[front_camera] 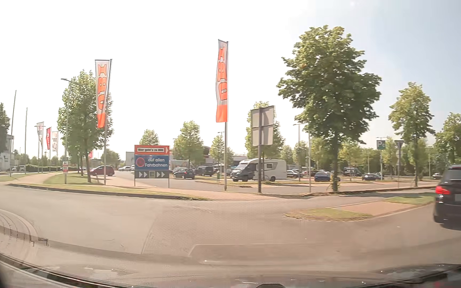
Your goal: Follow the waypoints while adhering to traffic rules and regulations
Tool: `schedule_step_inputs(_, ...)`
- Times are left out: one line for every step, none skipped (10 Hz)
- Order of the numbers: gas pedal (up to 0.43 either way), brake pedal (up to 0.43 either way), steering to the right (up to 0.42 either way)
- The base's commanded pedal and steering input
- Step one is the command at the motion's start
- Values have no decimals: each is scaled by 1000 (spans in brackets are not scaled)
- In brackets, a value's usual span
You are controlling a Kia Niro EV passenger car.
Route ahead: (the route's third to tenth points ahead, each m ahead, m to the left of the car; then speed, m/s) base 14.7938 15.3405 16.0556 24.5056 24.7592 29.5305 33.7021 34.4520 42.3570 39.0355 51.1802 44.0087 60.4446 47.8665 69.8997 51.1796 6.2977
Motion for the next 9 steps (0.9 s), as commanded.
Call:
schedule_step_inputs(209,0,-390)
schedule_step_inputs(209,0,-399)
schedule_step_inputs(209,0,-403)
schedule_step_inputs(209,0,-404)
schedule_step_inputs(209,0,-404)
schedule_step_inputs(209,0,-404)
schedule_step_inputs(209,0,-404)
schedule_step_inputs(209,0,-404)
schedule_step_inputs(209,0,-404)
